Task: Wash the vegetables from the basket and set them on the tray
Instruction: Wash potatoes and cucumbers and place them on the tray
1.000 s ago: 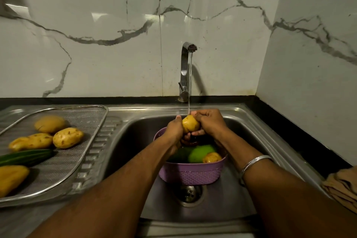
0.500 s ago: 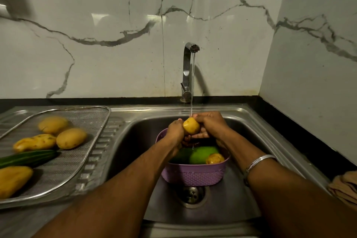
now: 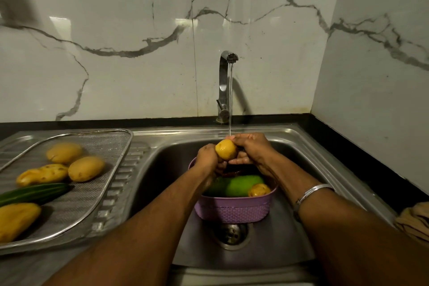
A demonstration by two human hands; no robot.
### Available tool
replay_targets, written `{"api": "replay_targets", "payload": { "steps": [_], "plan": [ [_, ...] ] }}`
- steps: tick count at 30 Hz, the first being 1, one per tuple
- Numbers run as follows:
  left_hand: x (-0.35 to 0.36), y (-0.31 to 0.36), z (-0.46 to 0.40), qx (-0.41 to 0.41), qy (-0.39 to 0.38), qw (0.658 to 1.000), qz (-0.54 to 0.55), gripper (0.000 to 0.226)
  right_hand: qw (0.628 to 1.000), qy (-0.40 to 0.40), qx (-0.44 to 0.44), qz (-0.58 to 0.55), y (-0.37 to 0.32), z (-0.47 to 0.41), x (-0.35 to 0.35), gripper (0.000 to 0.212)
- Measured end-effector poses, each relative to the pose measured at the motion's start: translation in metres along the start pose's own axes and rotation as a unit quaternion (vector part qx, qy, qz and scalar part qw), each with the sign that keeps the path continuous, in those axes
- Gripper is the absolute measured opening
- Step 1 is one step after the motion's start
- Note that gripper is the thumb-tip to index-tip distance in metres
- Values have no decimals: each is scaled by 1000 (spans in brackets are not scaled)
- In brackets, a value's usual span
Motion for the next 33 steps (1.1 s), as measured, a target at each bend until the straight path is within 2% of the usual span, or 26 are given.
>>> {"api": "replay_targets", "payload": {
  "steps": [2,4,5,7,9,11,13,16,19,22,24,27,29,31,33],
  "plan": [
    [-1,2,1,-14,13,1000,24,44,999,-28,-8,-22,1,1,7,18],
    [-4,6,2,4,36,999,10,53,999,-26,-38,0,-1,2,11,15],
    [-5,7,3,23,47,998,-17,56,998,2,-63,26,-3,2,10,10],
    [-2,12,6,70,57,994,-63,58,986,92,-116,83,-9,1,1,21],
    [2,13,8,95,62,991,-70,57,978,144,-123,91,-14,1,-5,28],
    [1,15,7,96,81,991,-55,55,986,125,-89,65,-14,2,-4,25],
    [-6,15,3,77,99,991,-37,53,998,58,-36,18,-9,3,3,18],
    [-11,9,-1,37,83,996,-16,51,999,-20,14,-41,0,8,11,11],
    [-6,10,4,32,52,998,-13,51,999,29,-3,-33,-2,11,4,5],
    [0,12,9,42,38,998,-25,52,994,100,-24,-37,-6,11,-4,14],
    [-2,11,9,35,44,998,-17,51,995,86,-11,-50,-2,9,-1,15],
    [-11,10,4,7,67,998,-9,51,997,8,14,-70,2,8,8,20],
    [-10,8,3,-23,58,998,25,50,998,-22,0,-63,1,9,11,21],
    [-6,8,4,-42,41,997,52,53,999,3,-34,-37,-3,10,10,15],
    [1,7,6,-53,20,997,58,57,994,71,-79,-5,-10,11,4,17]
  ]
}}
Point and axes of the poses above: each hand's wrist, its own z-axis away from the middle knuckle, its own x-axis out of the palm, y = z × x, the point moved 7 cm from there along -z, towards the middle knuckle, and after that the axes turned 7 degrees about y, right-handed, at the moved point
